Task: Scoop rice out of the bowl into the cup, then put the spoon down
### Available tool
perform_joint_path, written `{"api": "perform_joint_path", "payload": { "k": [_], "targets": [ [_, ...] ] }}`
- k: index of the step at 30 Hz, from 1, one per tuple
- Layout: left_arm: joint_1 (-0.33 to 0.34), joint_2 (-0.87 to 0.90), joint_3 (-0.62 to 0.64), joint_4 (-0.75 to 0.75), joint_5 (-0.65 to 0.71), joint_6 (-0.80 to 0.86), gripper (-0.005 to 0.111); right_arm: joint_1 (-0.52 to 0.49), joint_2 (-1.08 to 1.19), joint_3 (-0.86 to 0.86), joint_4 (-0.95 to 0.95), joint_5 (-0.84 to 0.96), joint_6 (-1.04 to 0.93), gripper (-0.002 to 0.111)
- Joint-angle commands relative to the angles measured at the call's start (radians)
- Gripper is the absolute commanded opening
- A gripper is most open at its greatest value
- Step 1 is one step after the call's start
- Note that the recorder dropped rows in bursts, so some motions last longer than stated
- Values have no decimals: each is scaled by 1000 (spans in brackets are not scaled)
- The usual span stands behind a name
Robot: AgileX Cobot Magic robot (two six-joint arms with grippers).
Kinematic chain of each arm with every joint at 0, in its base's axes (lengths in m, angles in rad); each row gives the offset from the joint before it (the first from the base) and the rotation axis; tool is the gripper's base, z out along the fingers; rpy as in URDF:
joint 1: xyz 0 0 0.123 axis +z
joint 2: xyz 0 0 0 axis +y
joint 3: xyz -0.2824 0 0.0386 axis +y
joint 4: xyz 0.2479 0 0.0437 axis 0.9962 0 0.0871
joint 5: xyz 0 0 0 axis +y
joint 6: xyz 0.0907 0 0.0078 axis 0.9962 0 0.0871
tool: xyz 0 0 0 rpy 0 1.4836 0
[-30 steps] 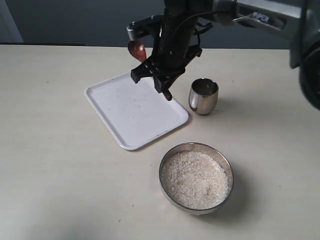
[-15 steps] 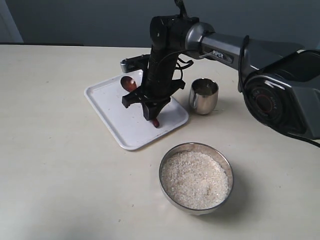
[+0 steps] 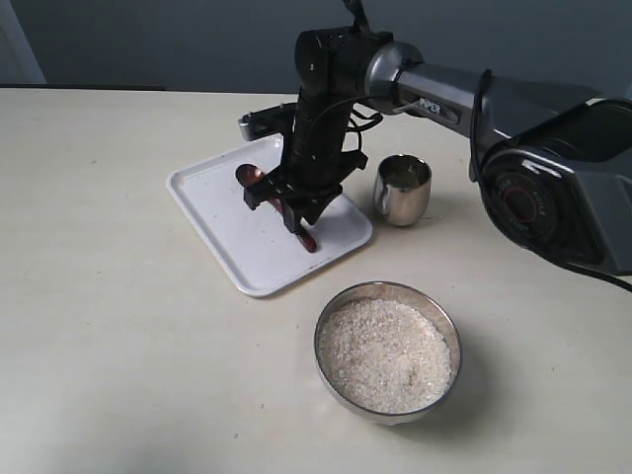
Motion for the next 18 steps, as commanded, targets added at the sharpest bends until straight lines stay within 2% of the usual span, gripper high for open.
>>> {"api": "perform_joint_path", "payload": {
  "k": [1, 9, 13, 18],
  "targets": [
    [-1, -4, -2, 1, -9, -5, 1, -2, -95, -54, -18, 1, 0, -1],
    [-1, -4, -2, 1, -9, -5, 1, -2, -319, -34, -65, 1, -3, 0],
    [-1, -4, -2, 1, -9, -5, 1, -2, -464, 97, -38, -60, -11, 0],
    [-1, -4, -2, 1, -9, -5, 1, -2, -695, 390, -30, -223, -11, 0]
  ]
}}
